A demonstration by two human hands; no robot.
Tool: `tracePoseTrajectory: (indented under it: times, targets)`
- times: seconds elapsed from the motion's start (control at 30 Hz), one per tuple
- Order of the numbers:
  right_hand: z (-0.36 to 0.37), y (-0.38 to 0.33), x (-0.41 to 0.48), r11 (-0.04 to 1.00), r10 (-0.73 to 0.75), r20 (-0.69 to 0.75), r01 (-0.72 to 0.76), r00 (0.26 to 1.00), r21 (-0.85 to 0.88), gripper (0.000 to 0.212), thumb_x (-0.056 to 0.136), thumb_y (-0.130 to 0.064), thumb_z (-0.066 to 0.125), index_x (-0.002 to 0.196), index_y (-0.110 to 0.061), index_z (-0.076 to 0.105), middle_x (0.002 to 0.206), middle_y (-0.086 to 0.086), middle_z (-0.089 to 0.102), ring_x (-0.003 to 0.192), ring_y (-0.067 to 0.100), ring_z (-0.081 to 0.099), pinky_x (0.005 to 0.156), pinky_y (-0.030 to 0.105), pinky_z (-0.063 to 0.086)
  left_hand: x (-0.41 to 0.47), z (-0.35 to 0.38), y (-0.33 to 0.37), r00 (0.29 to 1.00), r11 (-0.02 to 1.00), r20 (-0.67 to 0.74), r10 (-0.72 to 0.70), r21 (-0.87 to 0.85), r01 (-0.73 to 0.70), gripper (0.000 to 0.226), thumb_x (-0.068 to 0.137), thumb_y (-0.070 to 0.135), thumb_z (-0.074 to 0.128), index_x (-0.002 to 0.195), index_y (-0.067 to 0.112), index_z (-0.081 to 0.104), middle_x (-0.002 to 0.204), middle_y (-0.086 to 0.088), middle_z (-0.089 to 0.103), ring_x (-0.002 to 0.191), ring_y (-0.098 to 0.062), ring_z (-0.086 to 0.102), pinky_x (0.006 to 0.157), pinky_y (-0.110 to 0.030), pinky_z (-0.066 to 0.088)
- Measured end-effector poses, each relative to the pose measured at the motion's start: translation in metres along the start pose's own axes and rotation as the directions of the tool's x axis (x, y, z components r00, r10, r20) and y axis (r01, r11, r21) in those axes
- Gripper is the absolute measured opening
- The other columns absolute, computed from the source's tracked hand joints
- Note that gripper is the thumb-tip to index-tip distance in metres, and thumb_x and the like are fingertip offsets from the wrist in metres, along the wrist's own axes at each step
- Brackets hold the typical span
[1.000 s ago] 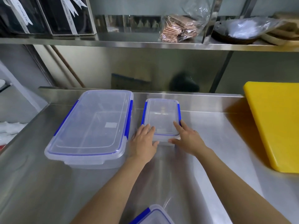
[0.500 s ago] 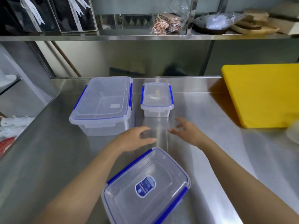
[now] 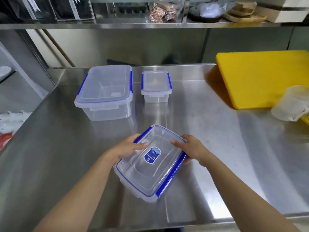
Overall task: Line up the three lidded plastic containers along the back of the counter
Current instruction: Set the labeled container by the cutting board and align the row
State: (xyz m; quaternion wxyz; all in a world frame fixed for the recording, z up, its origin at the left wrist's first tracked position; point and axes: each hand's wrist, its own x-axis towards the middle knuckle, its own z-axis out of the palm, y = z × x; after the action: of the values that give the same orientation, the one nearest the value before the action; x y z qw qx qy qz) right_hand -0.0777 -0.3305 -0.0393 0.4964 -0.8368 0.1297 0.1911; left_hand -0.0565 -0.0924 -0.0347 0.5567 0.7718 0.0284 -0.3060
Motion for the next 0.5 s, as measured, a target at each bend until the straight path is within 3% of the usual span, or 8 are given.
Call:
tracePoseTrajectory:
  times: [0.07,0.13,0.17,0.27,0.33,0.43,0.5]
  targets:
    - [0.004,0.004,0.001,0.998,-0.042,-0.129,0.046,0.991,0.032,0.035,0.08,-0.045,0.062,0.099,-0.016,0.056,0.085,0.007,0.066,0.07,0.026,0.068,0.055,0.034,0.059,-0.002,0.011,0.0,0.998,0.996,-0.057,-0.013,-0.088,0.008,0.037,0.082,0.023,0.067,0.116,0.014,0.055,0.11,-0.015,0.067,0.091,-0.029,0.066,0.085,-0.046,0.054]
    - [0.007,0.009,0.004,0.991,-0.092,-0.241,0.113,0.966,0.077,0.035,0.08,-0.043,0.063,0.101,-0.017,0.053,0.1,0.009,0.065,0.077,0.019,0.063,0.067,0.034,0.057,-0.004,0.026,-0.001,0.988,0.978,-0.146,-0.044,-0.21,0.013,0.038,0.084,0.019,0.066,0.117,0.009,0.052,0.108,-0.019,0.067,0.087,-0.031,0.065,0.084,-0.049,0.054]
    - [0.007,0.011,0.004,0.983,-0.096,-0.261,0.133,0.961,0.127,0.038,0.079,-0.043,0.065,0.105,-0.019,0.052,0.113,0.011,0.062,0.085,0.018,0.062,0.075,0.035,0.056,-0.004,0.035,-0.001,0.98,0.961,-0.187,-0.067,-0.278,0.013,0.039,0.084,0.02,0.066,0.118,0.009,0.051,0.105,-0.018,0.067,0.085,-0.03,0.065,0.081,-0.048,0.055]
    - [0.008,0.017,-0.002,0.98,-0.08,-0.237,0.12,0.968,0.162,0.073,0.074,-0.053,0.065,0.134,-0.026,0.035,0.144,0.005,0.036,0.116,0.022,0.052,0.096,0.041,0.048,-0.001,0.06,0.0,0.947,0.912,-0.291,-0.138,-0.41,0.006,0.044,0.083,0.026,0.067,0.119,0.013,0.044,0.107,-0.01,0.064,0.089,-0.027,0.064,0.076,-0.044,0.055]
    - [0.005,0.018,-0.013,0.97,-0.187,-0.236,0.217,0.954,0.111,0.073,0.067,-0.059,0.067,0.129,-0.039,0.033,0.147,0.001,0.027,0.122,0.018,0.043,0.099,0.037,0.042,0.0,0.073,0.002,0.913,0.916,-0.395,-0.096,-0.395,-0.075,0.05,0.078,0.026,0.072,0.112,0.017,0.036,0.11,-0.007,0.058,0.088,-0.021,0.062,0.069,-0.037,0.053]
    - [-0.007,0.029,-0.026,0.952,-0.304,-0.002,0.304,0.953,-0.04,0.1,0.052,-0.072,0.069,0.136,-0.049,0.019,0.156,-0.013,0.002,0.144,0.011,-0.003,0.115,0.044,0.021,-0.007,0.072,0.001,0.886,0.976,-0.459,0.073,-0.15,-0.159,0.069,0.064,0.032,0.083,0.109,0.02,0.032,0.117,-0.003,0.044,0.096,-0.014,0.056,0.078,-0.03,0.049]
    - [-0.016,0.039,-0.033,0.922,-0.254,0.211,0.302,0.944,-0.242,0.118,0.045,-0.075,0.07,0.138,-0.056,-0.001,0.155,-0.015,-0.017,0.143,0.009,-0.017,0.118,0.049,0.01,-0.016,0.063,-0.005,0.942,0.984,-0.302,0.149,-0.052,-0.173,0.094,0.055,0.036,0.087,0.124,0.021,0.026,0.128,0.003,0.038,0.109,-0.008,0.049,0.09,-0.028,0.044]
